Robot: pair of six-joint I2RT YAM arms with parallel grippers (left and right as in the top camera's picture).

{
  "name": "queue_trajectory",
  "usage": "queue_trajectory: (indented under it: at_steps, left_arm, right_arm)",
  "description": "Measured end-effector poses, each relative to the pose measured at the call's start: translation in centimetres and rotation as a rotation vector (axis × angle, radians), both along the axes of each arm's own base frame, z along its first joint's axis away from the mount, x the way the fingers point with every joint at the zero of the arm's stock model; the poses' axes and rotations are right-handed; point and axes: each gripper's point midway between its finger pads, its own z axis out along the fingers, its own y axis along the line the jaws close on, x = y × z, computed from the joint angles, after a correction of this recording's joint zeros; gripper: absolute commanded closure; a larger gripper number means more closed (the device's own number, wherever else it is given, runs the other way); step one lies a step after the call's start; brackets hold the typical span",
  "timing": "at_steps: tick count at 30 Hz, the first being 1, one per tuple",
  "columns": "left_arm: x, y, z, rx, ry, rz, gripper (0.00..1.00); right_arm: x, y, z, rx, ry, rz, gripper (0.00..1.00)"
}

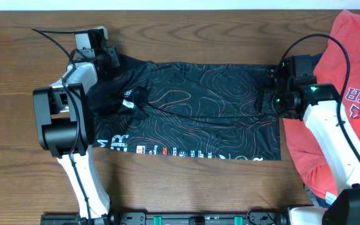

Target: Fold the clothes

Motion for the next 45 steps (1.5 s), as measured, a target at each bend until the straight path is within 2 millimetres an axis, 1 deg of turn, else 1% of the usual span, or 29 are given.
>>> queue_trajectory:
  at_steps: [4,7,9,11,15,18,21,23,25,26,27,29,31,33,38,41,45]
  left_arm:
    - [-0.6,0.3,-0.3,-0.005,0.029,0.009,0.94]
    - [-1.2,1.1,0.0,-0.009,0.054,0.025,0.93]
    - [-1.8,1.8,0.8,-0.016,0.069,0.045,0.94]
    - [-2.3,2.6,2.3,-0.025,0.071,0.070,0.94]
    - [-3.1,3.5,5.5,-0.046,0.054,0.100,0.94]
    - [-3.7,3.3,6.8,-0.062,0.058,0.096,0.94]
    - [-4.4,2.9,6.8,-0.076,0.088,0.097,0.94]
    - [-4.9,2.8,6.4,-0.082,0.113,0.099,0.94]
    - [-5.2,2.7,6.2,-0.085,0.129,0.100,0.94]
    - [-5.2,2.7,6.2,-0.087,0.130,0.101,0.94]
    - [-5.2,2.7,6.2,-0.088,0.132,0.101,0.94]
    - [-5.3,2.7,6.1,-0.088,0.135,0.101,0.94]
    - [-5.3,2.7,6.1,-0.089,0.138,0.102,0.94]
    - [-5.4,2.7,6.1,-0.089,0.140,0.102,0.94]
    - [-5.5,2.7,6.0,-0.090,0.144,0.102,0.94]
    - [-5.5,2.7,6.0,-0.090,0.145,0.102,0.94]
    - [-5.5,2.7,6.0,-0.090,0.144,0.102,0.94]
  right_arm:
    - [-0.1,0.0,-0.8,-0.003,0.030,-0.001,0.42]
    - [-0.1,-0.1,-1.8,-0.009,0.058,-0.002,0.43]
    - [0.1,-0.2,-2.1,-0.011,0.069,-0.004,0.45]
    - [0.9,-0.2,-2.0,-0.013,0.069,-0.008,0.45]
    - [4.0,-0.3,-1.0,-0.017,0.062,-0.018,0.44]
    - [6.5,-0.2,-0.3,-0.020,0.077,-0.020,0.43]
    - [9.3,0.0,-0.5,-0.020,0.087,-0.021,0.42]
    - [11.3,-0.1,-1.0,-0.018,0.081,-0.027,0.42]
    - [13.2,-0.5,-1.7,-0.019,0.070,-0.040,0.43]
    - [14.4,-0.8,-2.1,-0.017,0.055,-0.048,0.41]
    - [15.2,-1.3,-2.4,-0.023,0.044,-0.058,0.40]
    - [16.5,-2.1,-3.4,-0.028,0.036,-0.092,0.40]
    - [17.4,-2.8,-4.3,-0.031,0.028,-0.124,0.40]
    - [17.9,-3.5,-5.4,-0.032,0.032,-0.154,0.40]
    - [17.9,-4.9,-7.6,-0.039,0.071,-0.211,0.39]
    - [18.2,-5.5,-8.2,-0.052,0.065,-0.231,0.39]
    - [18.8,-5.7,-8.2,-0.058,0.043,-0.252,0.38]
